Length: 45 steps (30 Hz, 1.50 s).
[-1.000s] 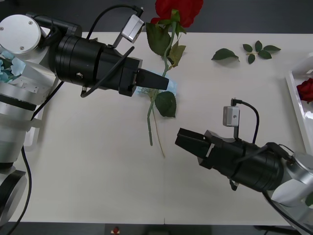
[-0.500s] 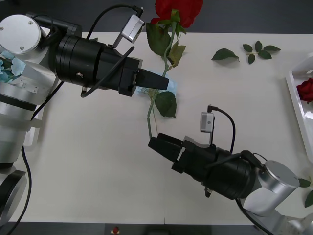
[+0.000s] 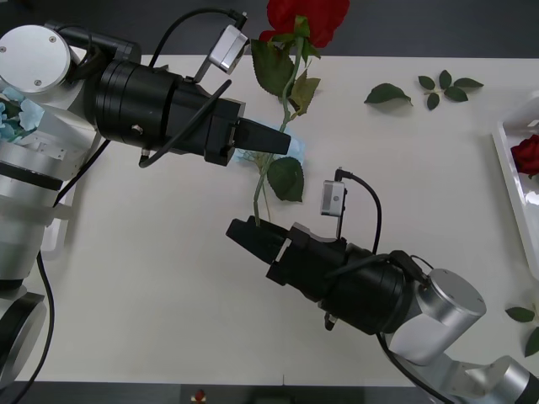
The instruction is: Put the red flowers into the right box and the blue flowers into the left box
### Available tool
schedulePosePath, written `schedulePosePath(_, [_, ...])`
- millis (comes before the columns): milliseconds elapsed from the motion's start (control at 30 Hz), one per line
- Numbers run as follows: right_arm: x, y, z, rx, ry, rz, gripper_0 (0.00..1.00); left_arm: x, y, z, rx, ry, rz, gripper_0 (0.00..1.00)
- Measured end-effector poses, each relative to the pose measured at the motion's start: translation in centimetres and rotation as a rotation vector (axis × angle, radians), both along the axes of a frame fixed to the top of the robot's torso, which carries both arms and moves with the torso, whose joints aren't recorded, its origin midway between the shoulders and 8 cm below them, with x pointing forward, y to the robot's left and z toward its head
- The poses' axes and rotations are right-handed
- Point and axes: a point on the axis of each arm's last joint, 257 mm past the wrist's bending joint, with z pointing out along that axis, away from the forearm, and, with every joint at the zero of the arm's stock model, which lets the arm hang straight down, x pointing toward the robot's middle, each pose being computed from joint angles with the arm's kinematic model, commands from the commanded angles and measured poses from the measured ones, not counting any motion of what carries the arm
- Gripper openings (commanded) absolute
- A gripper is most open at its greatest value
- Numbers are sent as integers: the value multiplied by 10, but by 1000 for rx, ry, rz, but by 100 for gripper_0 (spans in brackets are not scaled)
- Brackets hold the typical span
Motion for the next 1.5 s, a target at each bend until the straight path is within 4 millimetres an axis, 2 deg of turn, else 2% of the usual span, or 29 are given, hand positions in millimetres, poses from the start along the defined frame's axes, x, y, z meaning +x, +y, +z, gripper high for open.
schedulePosePath(67, [0, 4, 0, -5, -1, 3, 88, 0, 0, 0, 0, 0, 0, 0])
schedulePosePath(167, [0, 8, 1, -19, -18, 7, 53, 0, 0, 0, 0, 0, 0, 0])
schedulePosePath(200, [0, 8, 1, -19, -21, 7, 47, 0, 0, 0, 0, 0, 0, 0])
schedulePosePath(233, [0, 8, 2, -19, -21, 7, 33, 0, 0, 0, 0, 0, 0, 0])
schedulePosePath(267, [1, 8, 1, -20, -21, 6, 24, 0, 0, 0, 0, 0, 0, 0])
schedulePosePath(333, [3, 7, 0, -23, -16, -6, 13, 0, 0, 0, 0, 0, 0, 0])
schedulePosePath(567, [4, 6, 0, -24, -15, -9, 0, 0, 0, 0, 0, 0, 0, 0])
schedulePosePath(800, [3, 7, 3, -20, -20, -6, 0, 1, 0, 1, -3, 0, 5, 1])
schedulePosePath(833, [3, 7, 3, -20, -20, -6, 0, 1, 0, 1, -3, 0, 5, 29])
schedulePosePath(867, [3, 7, 3, -20, -20, -6, 0, 1, 0, 1, -3, 0, 5, 62])
schedulePosePath(900, [3, 7, 3, -20, -20, -7, 0, 1, 0, 1, -3, 0, 5, 89])
schedulePosePath(933, [3, 7, 3, -21, -20, -8, 0, 1, 0, 1, -3, 0, 5, 100])
schedulePosePath(1500, [12, 0, 5, -23, -25, -35, 0, 1, 0, 1, -3, 0, 5, 100])
